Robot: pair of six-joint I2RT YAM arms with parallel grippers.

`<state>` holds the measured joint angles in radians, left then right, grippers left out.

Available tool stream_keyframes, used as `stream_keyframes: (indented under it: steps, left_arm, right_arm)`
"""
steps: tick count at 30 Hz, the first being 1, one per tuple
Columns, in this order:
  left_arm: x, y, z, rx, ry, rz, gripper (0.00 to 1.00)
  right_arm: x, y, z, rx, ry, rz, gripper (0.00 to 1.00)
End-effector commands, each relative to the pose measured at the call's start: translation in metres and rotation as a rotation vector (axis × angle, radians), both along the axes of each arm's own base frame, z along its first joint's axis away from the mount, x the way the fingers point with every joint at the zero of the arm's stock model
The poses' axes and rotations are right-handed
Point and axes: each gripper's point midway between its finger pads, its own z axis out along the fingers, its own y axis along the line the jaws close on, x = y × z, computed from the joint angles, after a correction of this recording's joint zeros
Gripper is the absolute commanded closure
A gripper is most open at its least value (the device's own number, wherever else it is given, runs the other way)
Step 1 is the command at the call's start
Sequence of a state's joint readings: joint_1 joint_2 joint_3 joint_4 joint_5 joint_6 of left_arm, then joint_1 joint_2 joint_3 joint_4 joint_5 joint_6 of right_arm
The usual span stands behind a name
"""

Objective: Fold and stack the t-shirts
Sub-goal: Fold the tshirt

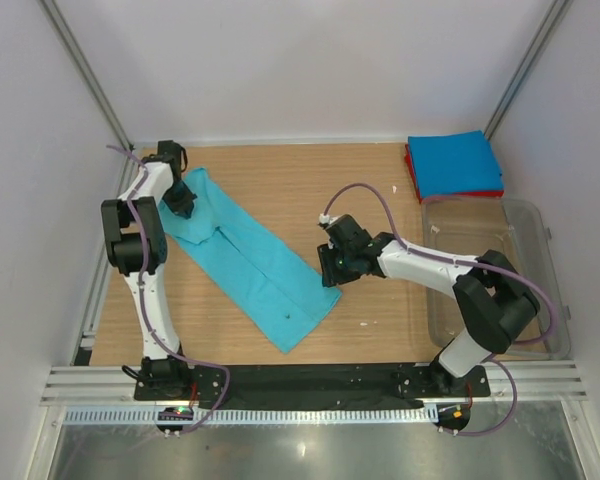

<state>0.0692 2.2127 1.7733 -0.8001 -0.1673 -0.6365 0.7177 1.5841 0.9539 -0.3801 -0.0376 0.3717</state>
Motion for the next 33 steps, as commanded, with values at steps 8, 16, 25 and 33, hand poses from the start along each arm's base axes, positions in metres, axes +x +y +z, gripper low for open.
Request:
stream_keyframes:
  steps: [8,16,25,33]
  left_arm:
    - [0.032,-0.006,-0.021,-0.03,-0.054,-0.086,0.92]
    - [0.059,-0.028,-0.031,-0.097,-0.106,-0.18,0.9]
    - [0.103,-0.124,-0.019,-0.296,-0.261,-0.392,0.86]
    - [0.1,-0.213,-0.044,-0.38,-0.247,-0.505,0.84]
  right_arm:
    - [-0.013,-0.013,-0.03,-0.047,0.043,0.032,0.59]
    - [-0.02,-0.019,-0.035,-0.008,0.051,-0.064,0.93]
    - [-0.043,-0.023,-0.024,0.17,0.037,-0.371,0.99]
    - [-0.077,-0.031,-0.024,0.15,0.01,-0.512,0.98]
